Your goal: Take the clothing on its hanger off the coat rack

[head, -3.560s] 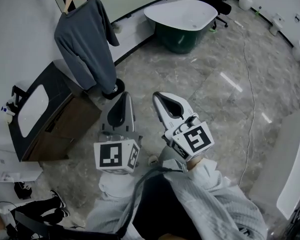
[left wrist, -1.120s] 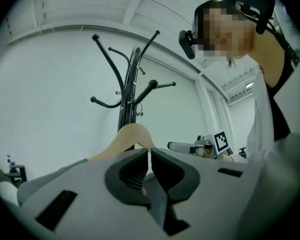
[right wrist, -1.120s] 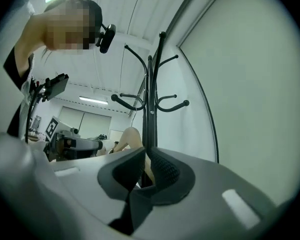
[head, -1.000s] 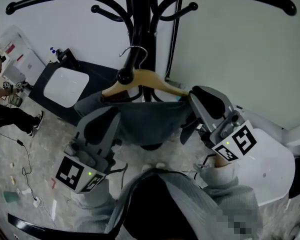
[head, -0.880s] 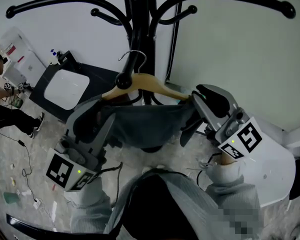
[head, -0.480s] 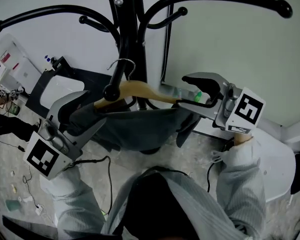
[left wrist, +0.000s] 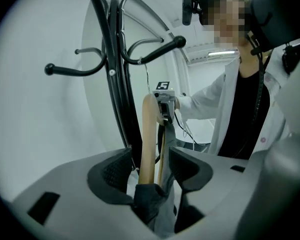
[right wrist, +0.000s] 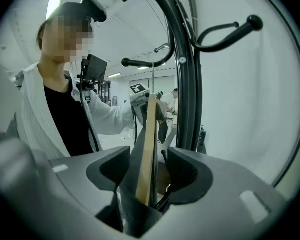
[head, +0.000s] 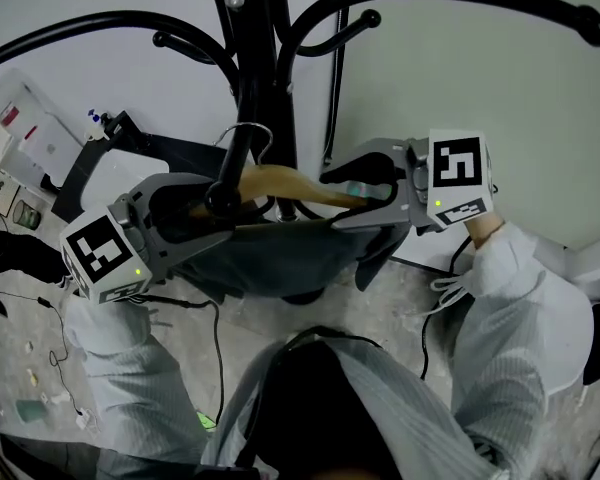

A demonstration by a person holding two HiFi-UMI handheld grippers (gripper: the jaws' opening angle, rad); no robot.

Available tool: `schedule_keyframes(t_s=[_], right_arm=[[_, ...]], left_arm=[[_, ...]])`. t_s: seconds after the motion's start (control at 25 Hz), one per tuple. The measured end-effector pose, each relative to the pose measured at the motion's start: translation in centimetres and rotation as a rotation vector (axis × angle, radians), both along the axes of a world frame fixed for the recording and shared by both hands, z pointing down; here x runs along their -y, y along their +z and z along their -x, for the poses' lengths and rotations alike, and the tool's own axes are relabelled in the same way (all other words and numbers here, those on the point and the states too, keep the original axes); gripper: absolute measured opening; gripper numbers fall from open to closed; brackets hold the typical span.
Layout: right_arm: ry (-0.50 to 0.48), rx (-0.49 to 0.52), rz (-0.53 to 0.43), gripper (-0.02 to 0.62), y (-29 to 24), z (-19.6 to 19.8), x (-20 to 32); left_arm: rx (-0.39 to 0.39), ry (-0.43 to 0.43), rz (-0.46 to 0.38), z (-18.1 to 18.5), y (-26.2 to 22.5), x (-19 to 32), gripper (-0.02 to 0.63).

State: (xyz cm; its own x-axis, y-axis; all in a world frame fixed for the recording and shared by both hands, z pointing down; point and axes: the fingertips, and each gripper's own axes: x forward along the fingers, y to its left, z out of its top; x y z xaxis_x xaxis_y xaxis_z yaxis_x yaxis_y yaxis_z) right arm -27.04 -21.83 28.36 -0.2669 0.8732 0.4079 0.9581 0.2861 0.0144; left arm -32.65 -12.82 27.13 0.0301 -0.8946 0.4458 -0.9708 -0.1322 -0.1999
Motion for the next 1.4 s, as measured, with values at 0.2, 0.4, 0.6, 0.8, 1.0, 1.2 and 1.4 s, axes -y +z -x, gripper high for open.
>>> schedule_keyframes(t_s=[0.2,0.4,0.6,0.8,1.0,1.2,1.4], right_arm=[[-0.038,-0.055,-0.063,0.19,1.7,0.5,-1.0],[-0.004,-0.051,-0.088,0.038,2.1,0.8,-0.7],[0.007,-0.08,-0.088,0.031,2.3,0.7,-0.8],[0.057,-0.063,-0.122,0.026,2.5,1.1,-0.7],[0.075,-0.028,-0.147,0.025,2.1,0.9,-0.9],[0.081,0.025,-0.163,0.025,-0.5,-0.7,-1.2],[0.115,0.086,-0.189,0.025,-3.3,-2.8,-0.6]], left_arm=[[-0.006,0.051,0.111,-0.1,1.9,0.5,0.184],[-0.024,0.082,0.15,0.1,2.4,0.7,0.043],[-0.029,0.107,0.152,0.1,2.5,0.8,0.035],[0.0,0.086,0.15,0.0,2.6,0.6,0.032],[0.055,0.066,0.163,-0.1,2.3,0.4,0.032],[0.1,0.053,0.109,-1.8,-0.9,0.3,0.032],[0.115,0.109,0.078,-4.2,-3.6,1.0,0.032]])
